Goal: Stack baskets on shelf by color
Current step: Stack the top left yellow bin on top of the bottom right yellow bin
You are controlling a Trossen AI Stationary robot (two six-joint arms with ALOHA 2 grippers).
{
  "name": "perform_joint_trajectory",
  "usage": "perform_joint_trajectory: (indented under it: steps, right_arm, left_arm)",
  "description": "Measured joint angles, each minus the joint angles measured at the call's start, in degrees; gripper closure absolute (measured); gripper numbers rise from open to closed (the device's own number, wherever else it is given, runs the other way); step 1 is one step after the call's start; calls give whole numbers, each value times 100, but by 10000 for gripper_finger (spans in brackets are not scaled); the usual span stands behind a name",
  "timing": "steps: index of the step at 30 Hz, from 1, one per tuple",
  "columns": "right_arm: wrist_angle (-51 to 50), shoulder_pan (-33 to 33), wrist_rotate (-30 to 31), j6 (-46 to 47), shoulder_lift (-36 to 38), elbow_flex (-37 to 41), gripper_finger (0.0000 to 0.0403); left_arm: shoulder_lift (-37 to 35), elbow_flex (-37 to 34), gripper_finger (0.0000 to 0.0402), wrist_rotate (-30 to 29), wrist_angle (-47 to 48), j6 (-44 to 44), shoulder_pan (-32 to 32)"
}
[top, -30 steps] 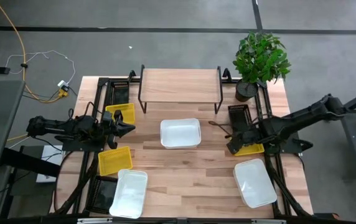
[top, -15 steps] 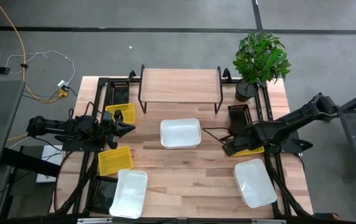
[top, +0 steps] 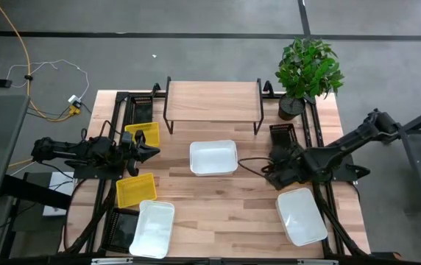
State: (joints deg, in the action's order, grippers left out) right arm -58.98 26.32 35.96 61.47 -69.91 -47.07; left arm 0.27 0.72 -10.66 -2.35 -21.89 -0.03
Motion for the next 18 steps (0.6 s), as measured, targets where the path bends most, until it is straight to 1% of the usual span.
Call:
perform_joint_trajectory:
  steps: [3,11,12,15,17,18]
  right_arm:
    - [-50,275,556,-15,284,0,195]
    - [49,855,1311,-249,856,98,195]
    - [161,891,1378,-262,926,232,195]
    - [669,869,1322,-201,1207,915,195]
    - [1155,784,1311,-221,1461,1399,195]
    - [1533,712,1321,-399,1619,1592,195]
  left_arm:
    - [1,0,401,0,0,0,-1]
    - [2,1,401,0,0,-1,0]
    - [0,1,401,0,0,0,-2]
    - [0,1,401,0,0,0,0]
    - [1,-1,401,0,0,0,-2]
    - [0,0,401,0,0,-1,-1]
